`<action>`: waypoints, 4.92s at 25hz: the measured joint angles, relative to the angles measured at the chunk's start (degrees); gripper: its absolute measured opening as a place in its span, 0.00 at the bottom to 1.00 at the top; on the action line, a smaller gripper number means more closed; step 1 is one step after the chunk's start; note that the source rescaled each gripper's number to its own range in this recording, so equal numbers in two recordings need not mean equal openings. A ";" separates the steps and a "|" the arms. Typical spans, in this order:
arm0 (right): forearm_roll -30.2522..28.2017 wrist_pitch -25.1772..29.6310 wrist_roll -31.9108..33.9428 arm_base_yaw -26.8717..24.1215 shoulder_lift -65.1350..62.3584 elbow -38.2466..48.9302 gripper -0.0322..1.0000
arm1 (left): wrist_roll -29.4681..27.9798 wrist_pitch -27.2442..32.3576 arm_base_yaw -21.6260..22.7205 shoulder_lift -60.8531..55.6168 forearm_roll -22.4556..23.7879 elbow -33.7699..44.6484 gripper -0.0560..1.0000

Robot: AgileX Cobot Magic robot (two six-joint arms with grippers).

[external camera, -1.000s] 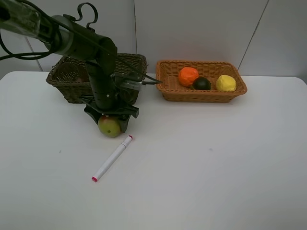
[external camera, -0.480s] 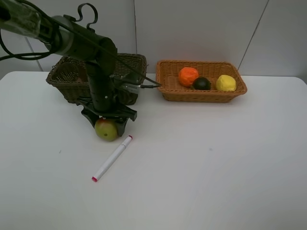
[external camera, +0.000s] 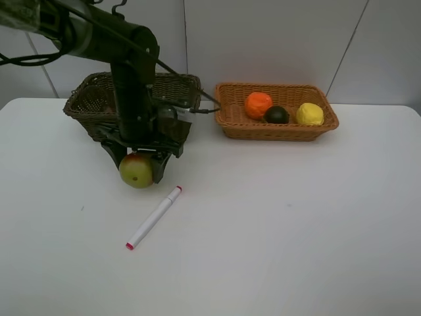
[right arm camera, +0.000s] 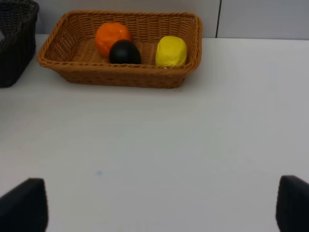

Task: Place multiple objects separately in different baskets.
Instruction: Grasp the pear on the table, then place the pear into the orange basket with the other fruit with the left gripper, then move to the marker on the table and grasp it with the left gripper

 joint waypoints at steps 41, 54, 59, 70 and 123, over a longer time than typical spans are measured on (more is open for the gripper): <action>0.00 0.00 0.00 0.00 0.00 0.00 1.00 | 22.79 -46.38 -8.54 13.30 4.13 -25.55 0.92; 0.00 0.00 0.00 0.00 0.00 0.00 1.00 | 23.40 -51.31 -8.54 17.14 4.13 -25.55 0.92; 0.00 0.00 0.00 0.00 0.00 0.00 1.00 | 23.83 -52.19 -8.54 17.26 4.13 -25.55 0.92; 0.00 0.00 0.00 0.00 0.00 0.00 1.00 | 25.59 -55.72 -7.71 17.26 6.43 -25.55 1.00; 0.06 0.00 0.00 0.00 0.00 0.00 1.00 | 4.09 -19.13 -11.19 -9.40 2.51 12.79 1.00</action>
